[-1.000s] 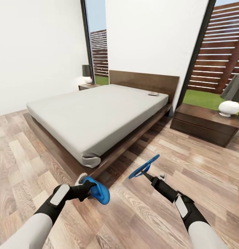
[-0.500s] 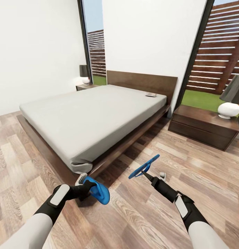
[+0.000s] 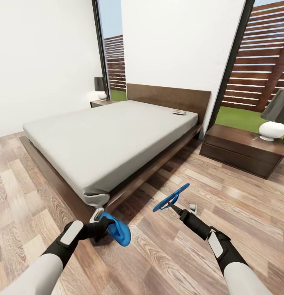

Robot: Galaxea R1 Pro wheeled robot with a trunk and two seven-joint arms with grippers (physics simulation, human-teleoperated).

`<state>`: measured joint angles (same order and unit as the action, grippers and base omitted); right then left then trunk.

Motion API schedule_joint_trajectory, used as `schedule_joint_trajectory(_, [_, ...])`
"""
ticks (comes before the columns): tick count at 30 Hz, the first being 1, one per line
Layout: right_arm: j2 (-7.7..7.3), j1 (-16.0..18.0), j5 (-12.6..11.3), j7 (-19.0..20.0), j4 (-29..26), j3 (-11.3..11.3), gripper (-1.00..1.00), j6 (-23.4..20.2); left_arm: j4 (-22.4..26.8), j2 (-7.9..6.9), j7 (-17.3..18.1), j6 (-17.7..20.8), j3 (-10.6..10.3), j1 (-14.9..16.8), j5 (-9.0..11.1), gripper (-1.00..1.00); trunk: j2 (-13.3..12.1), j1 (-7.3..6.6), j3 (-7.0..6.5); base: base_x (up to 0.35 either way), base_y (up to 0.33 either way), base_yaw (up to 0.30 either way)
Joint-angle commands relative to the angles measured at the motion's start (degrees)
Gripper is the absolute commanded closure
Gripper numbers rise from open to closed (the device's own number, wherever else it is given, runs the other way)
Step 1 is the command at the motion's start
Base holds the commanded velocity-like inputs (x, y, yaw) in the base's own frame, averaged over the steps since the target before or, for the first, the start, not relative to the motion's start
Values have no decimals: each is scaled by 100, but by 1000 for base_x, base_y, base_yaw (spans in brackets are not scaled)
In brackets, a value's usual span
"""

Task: In the bedroom, move the book from the bed onto either nightstand, and place the two sandals side by side next to the bed.

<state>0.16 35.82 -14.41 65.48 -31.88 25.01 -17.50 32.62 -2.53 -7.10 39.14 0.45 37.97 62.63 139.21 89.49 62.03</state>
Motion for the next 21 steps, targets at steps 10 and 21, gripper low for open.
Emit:
schedule_joint_trajectory(10, [-6,4,-5,-325,334,-1,100,-64,-508,237,-62,-9,3,0,66,100,2,-1,5,0,0,0])
schedule_joint_trajectory(21, [1,4,-14,-1473,393,-34,100,-71,-607,257,-69,-364,0,1,66,100,2,-1,5,0,0,0])
